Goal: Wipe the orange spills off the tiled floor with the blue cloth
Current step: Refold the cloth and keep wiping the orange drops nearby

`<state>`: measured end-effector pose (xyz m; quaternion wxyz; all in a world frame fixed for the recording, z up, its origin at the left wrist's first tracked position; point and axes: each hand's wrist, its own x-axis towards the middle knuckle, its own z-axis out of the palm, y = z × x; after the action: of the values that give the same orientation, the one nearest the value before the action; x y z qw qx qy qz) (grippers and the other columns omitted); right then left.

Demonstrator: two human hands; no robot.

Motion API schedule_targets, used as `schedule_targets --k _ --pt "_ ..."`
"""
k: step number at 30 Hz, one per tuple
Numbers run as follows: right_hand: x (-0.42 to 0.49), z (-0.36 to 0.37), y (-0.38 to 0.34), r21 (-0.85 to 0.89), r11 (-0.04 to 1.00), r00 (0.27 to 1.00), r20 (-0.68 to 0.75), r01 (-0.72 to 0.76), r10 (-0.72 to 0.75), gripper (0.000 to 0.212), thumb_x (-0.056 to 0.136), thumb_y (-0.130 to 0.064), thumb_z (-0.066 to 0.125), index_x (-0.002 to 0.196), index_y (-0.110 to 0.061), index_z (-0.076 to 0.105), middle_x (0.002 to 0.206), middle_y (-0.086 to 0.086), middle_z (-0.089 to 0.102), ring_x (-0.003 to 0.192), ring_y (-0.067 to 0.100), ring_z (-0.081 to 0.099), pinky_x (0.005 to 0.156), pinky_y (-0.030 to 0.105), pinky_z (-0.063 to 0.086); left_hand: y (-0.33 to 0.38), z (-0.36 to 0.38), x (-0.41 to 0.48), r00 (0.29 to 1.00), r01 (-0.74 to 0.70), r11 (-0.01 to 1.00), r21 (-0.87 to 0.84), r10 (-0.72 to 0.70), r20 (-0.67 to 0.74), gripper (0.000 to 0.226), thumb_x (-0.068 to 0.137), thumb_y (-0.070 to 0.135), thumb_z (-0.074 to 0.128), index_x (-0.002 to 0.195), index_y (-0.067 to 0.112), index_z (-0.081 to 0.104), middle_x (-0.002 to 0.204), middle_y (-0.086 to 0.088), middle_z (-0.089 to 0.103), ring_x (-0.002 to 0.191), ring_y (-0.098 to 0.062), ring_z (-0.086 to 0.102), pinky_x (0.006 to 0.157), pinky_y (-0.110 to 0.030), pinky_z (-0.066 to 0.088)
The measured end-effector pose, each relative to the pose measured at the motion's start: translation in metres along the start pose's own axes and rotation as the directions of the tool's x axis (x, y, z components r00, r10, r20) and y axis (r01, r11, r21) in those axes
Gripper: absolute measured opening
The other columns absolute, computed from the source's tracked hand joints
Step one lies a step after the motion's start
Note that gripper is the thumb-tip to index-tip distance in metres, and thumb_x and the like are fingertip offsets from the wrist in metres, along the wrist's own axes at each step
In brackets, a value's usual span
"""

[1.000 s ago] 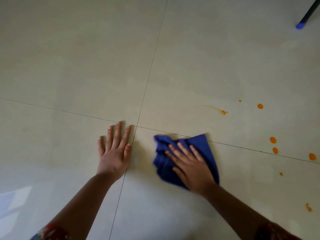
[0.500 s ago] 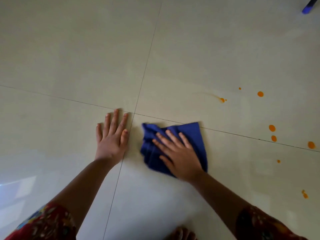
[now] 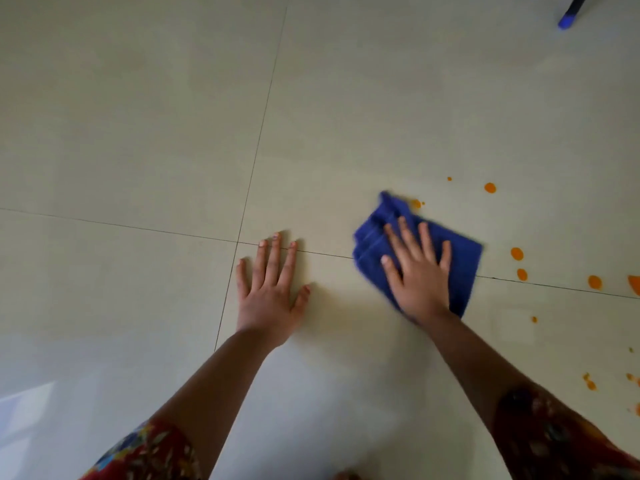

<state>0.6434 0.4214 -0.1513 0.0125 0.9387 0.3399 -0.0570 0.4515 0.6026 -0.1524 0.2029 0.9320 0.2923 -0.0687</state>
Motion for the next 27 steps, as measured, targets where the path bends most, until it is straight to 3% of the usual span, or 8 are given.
schedule_targets --k 2,4,7,10,12,16,20,27 --pt "0.045 -0.006 0.001 0.021 0.983 0.983 0.038 -0.181 0.180 0.056 0.098 -0.052 0.018 0.153 -0.037 0.015 0.162 -0.015 0.008 0.150 0.022 0.005 0.115 0.061 0.005 0.000 0.004 -0.001 1.000 0.004 1.000 0.022 -0.004 -0.023 0.071 0.090 0.059 0.010 0.152 0.034 -0.015 0.160 0.006 -0.022 0.147 -0.014 -0.021 0.117 -0.047 -0.012" --pt "0.083 -0.014 -0.014 0.054 0.984 0.985 0.055 -0.167 0.164 0.055 0.101 -0.049 0.021 0.153 -0.036 0.012 0.162 -0.015 0.003 0.150 0.021 -0.001 0.116 0.060 0.001 0.000 0.005 0.000 1.000 0.001 0.999 0.035 0.000 -0.030 0.071 0.091 0.059 0.011 0.151 0.034 -0.015 0.160 0.007 -0.022 0.147 -0.014 -0.020 0.117 -0.047 -0.012" --pt "0.091 -0.016 -0.049 0.081 0.993 0.994 0.057 0.089 -0.093 0.056 0.100 -0.046 0.019 0.154 -0.030 0.016 0.163 -0.009 0.006 0.150 0.021 0.004 0.118 0.051 0.002 -0.001 0.004 -0.001 1.000 0.001 0.999 0.036 0.000 -0.020 0.071 0.089 0.060 0.011 0.151 0.035 -0.015 0.160 0.008 -0.022 0.147 -0.013 -0.020 0.117 -0.045 -0.013" --pt "0.022 -0.009 -0.051 0.022 0.892 0.891 0.035 0.452 -0.453 0.055 0.101 -0.043 0.021 0.153 -0.025 0.025 0.161 -0.005 0.020 0.149 0.021 0.016 0.120 0.045 0.014 0.000 0.002 0.000 1.000 -0.001 1.000 0.017 0.002 -0.017 0.072 0.088 0.060 0.009 0.152 0.034 -0.012 0.160 0.007 -0.021 0.147 -0.013 -0.019 0.117 -0.046 -0.012" --pt "-0.011 -0.002 -0.018 -0.014 0.852 0.852 0.030 0.523 -0.522 0.054 0.102 -0.042 0.024 0.153 -0.027 0.022 0.160 -0.007 0.020 0.149 0.018 0.016 0.120 0.042 0.014 0.001 0.003 0.001 1.000 0.001 1.000 0.022 0.000 -0.023 0.072 0.089 0.061 0.008 0.152 0.034 -0.011 0.160 0.007 -0.021 0.147 -0.014 -0.019 0.118 -0.047 -0.011" --pt "0.025 -0.007 0.025 0.032 0.984 0.984 0.030 0.177 -0.178 0.057 0.099 -0.045 0.018 0.153 -0.028 0.019 0.160 -0.009 0.018 0.149 0.016 0.015 0.119 0.044 0.013 0.000 0.006 -0.001 0.999 -0.007 0.999 0.034 0.008 -0.048 0.071 0.092 0.059 0.013 0.153 0.032 -0.010 0.161 0.005 -0.017 0.149 -0.016 -0.015 0.119 -0.050 -0.006" --pt "0.096 -0.016 -0.018 0.058 0.998 0.999 0.005 -0.033 0.032 0.059 0.098 -0.048 0.013 0.154 -0.029 0.019 0.162 -0.011 0.010 0.150 0.017 0.007 0.120 0.045 0.005 0.000 0.007 -0.001 0.998 -0.007 0.999 0.035 0.009 -0.059 0.071 0.093 0.058 0.019 0.153 0.033 -0.010 0.162 0.006 -0.016 0.149 -0.016 -0.014 0.119 -0.050 -0.005" --pt "0.017 -0.004 -0.072 0.032 0.909 0.909 -0.026 0.416 -0.415 0.054 0.100 -0.045 0.025 0.152 -0.031 0.027 0.160 -0.008 0.021 0.149 0.020 0.017 0.119 0.047 0.015 -0.004 0.007 0.001 0.998 -0.018 0.999 0.035 0.020 -0.053 0.071 0.092 0.061 0.015 0.154 0.033 -0.004 0.163 0.006 -0.009 0.149 -0.014 -0.010 0.118 -0.046 -0.008"
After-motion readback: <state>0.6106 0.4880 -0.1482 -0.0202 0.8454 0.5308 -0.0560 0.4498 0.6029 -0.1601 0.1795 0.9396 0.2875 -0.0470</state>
